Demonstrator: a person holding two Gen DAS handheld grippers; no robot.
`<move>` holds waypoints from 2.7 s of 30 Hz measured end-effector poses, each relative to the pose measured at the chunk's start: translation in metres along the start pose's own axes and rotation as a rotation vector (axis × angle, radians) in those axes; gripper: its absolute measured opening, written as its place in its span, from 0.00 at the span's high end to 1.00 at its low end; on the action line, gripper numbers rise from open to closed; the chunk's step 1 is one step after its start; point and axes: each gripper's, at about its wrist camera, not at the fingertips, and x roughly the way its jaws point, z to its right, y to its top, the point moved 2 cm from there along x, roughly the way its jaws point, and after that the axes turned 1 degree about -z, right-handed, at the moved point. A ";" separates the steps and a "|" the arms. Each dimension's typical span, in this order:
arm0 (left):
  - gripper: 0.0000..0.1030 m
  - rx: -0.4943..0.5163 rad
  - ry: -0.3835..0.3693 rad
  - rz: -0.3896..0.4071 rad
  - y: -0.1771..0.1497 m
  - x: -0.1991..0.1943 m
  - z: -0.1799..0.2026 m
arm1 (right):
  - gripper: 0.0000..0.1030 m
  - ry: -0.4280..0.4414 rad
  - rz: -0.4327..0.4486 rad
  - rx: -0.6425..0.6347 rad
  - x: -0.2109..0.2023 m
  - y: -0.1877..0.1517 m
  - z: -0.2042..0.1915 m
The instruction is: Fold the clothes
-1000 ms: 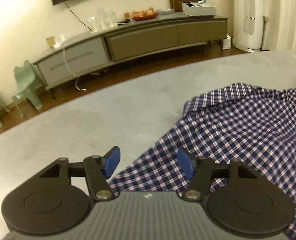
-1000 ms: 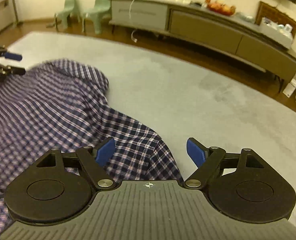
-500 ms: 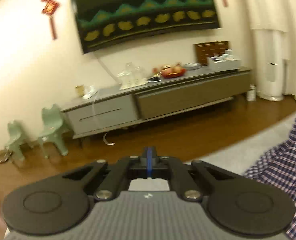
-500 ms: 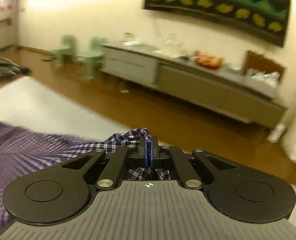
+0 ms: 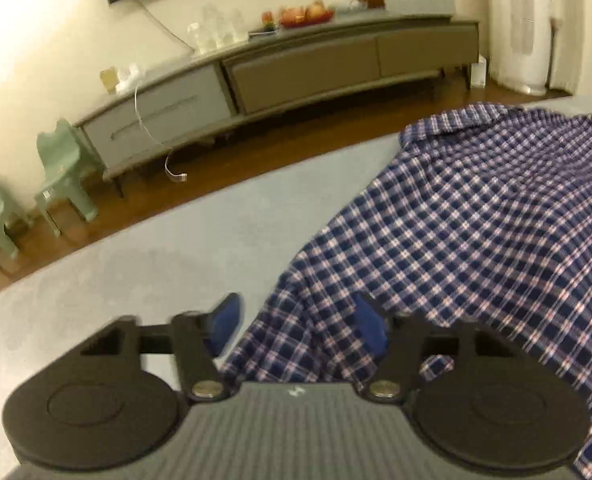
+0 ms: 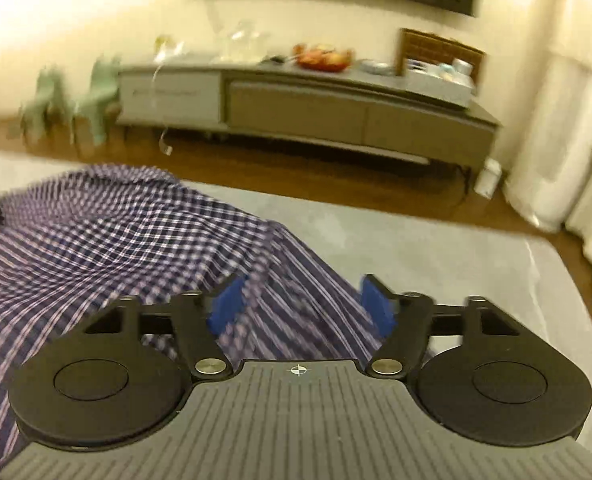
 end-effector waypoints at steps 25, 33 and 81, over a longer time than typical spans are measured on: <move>0.49 -0.123 -0.102 0.064 -0.141 -0.275 0.028 | 0.98 -0.413 -0.234 -0.608 -0.100 -0.131 0.013; 0.36 -0.132 -0.121 -0.017 -0.196 -0.281 0.066 | 0.30 -0.483 -0.253 -0.776 -0.147 -0.163 0.010; 0.49 -0.222 -0.041 0.128 -0.205 -0.373 0.077 | 0.99 0.290 -0.299 -0.063 -0.215 -0.226 -0.081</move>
